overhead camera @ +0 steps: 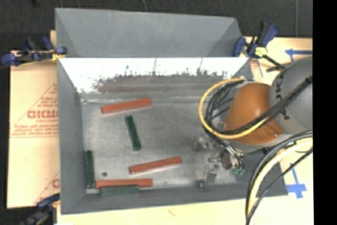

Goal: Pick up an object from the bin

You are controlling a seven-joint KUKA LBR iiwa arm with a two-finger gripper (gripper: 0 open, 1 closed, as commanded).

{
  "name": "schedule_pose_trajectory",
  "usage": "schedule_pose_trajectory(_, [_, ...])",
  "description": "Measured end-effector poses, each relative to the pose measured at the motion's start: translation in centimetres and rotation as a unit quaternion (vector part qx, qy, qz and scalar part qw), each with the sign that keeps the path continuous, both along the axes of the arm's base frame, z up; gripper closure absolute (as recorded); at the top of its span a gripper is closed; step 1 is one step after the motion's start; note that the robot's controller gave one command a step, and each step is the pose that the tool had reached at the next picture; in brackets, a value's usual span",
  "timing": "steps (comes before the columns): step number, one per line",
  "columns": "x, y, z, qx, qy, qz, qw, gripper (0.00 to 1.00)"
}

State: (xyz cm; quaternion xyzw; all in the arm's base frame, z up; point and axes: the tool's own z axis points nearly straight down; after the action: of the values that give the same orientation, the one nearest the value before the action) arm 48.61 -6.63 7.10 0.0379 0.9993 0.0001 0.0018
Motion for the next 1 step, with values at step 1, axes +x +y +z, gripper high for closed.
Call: schedule_pose_trajectory(1, [-0.17,3.64,0.06,-0.002,-0.0026,0.058,0.9983,0.00])
